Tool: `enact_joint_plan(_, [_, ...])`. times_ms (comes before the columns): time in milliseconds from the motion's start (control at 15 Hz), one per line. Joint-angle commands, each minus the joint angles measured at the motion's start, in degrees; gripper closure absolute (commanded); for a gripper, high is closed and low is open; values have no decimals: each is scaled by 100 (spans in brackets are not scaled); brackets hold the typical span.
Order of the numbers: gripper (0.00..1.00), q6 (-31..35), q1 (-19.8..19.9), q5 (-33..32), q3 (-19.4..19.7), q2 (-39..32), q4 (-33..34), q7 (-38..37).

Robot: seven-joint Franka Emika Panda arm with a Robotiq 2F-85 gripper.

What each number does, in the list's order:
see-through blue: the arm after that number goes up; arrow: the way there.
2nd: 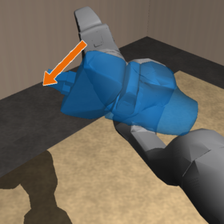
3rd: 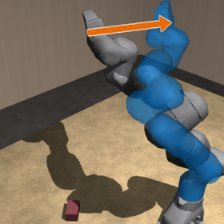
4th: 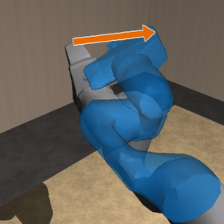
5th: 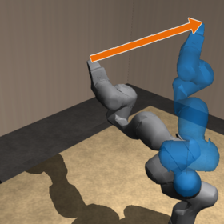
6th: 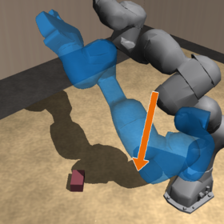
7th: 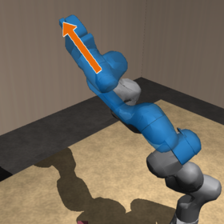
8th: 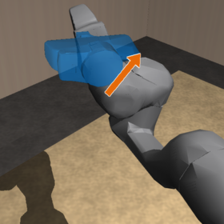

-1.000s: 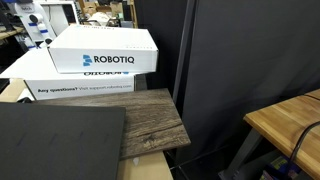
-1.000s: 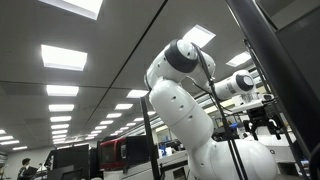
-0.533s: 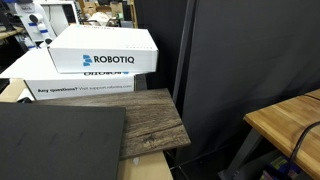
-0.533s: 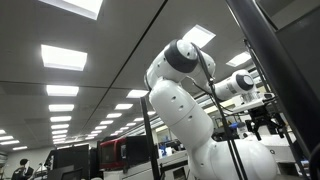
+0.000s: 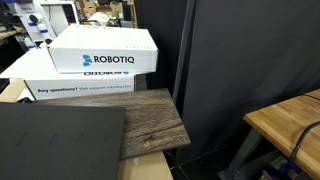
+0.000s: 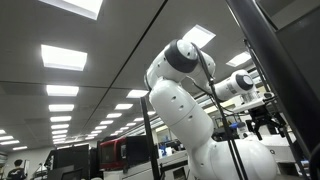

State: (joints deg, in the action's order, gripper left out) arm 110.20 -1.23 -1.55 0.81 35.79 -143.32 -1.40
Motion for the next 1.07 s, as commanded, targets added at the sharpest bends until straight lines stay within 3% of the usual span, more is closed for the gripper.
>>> enact_joint_plan(0, [25, -1, -62, 241, 56, 19, -31, 208])
enact_joint_plan(67, [27, -18, -88, 340, 78, 18, -27, 244])
enact_joint_plan(200, [42, -82, -42, 402, 32, 7, -12, 152])
enact_joint_plan(267, [10, -64, -14, 411, 9, 7, -17, 86])
enact_joint_plan(467, [1, -131, -31, 467, 26, 2, -2, 167])
enact_joint_plan(667, [0, -108, 6, 411, -9, 6, -13, 121])
enact_joint_plan(733, [25, -95, 5, 400, -7, 7, -16, 138])
enact_joint_plan(800, [25, -80, 10, 396, -12, 9, -19, 124])
enact_joint_plan(1000, [46, -102, 46, 315, -43, 6, -14, 73])
